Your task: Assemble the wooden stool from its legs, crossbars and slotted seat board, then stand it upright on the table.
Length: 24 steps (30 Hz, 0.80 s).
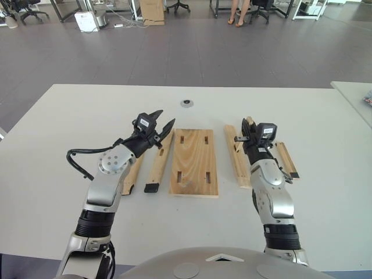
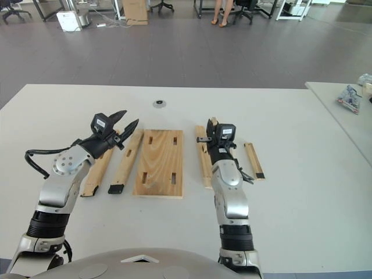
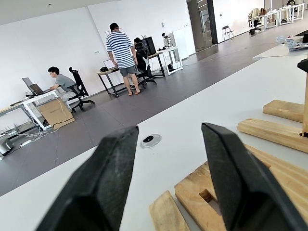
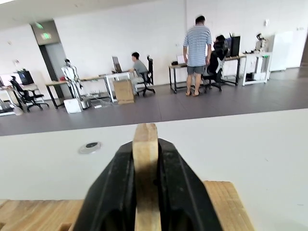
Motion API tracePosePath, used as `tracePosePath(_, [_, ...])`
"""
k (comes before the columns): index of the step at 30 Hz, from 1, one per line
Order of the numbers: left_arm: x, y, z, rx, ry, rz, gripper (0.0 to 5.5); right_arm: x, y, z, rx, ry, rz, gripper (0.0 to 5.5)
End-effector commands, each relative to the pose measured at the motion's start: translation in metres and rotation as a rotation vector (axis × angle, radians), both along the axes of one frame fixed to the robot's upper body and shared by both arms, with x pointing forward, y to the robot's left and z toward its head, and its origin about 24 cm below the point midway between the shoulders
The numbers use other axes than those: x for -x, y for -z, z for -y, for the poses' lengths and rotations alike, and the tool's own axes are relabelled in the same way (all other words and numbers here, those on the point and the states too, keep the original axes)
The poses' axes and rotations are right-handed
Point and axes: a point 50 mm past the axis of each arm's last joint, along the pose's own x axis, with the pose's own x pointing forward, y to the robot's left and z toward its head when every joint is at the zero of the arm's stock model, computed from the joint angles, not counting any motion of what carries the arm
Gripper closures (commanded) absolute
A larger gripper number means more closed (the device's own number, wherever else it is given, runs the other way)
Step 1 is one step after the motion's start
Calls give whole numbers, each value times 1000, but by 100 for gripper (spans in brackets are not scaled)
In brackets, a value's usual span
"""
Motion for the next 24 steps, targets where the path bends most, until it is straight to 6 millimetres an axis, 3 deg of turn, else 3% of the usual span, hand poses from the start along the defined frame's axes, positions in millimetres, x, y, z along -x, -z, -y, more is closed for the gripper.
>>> tracePosePath(1, [0, -2, -2, -24, 3, 0, 310, 6, 27, 4, 16, -55, -132, 508])
tracePosePath(11, [3, -1, -4, -20, -20, 6, 310, 30, 31, 5, 96, -174, -88, 508])
tracePosePath(24, [-2, -6, -5, -10, -21, 42, 310, 29, 39, 10, 137, -175, -74, 508])
